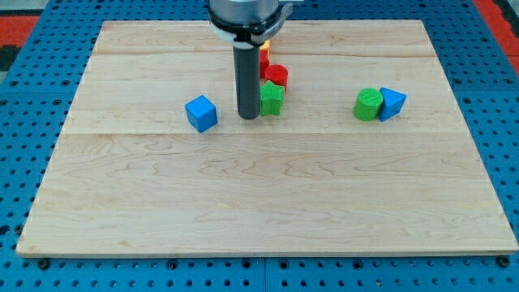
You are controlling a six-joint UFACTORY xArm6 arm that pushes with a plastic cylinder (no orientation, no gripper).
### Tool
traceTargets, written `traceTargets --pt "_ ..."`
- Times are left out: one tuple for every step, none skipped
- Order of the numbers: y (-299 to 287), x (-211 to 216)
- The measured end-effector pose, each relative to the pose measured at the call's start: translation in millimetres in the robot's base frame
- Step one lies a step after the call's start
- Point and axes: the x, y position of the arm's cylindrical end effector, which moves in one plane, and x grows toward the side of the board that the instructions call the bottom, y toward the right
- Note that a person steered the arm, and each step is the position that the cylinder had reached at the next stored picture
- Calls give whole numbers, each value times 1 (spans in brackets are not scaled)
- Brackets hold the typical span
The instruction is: Move the red circle to the bottom side of the red star
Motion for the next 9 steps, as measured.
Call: traceTargets --pt "29 6" --pt "117 -2" --pt "129 -34" --pt "117 -71" --pt "111 -80" --pt "95 -79" --pt "73 -79" --pt "50 -79" --pt "37 -79"
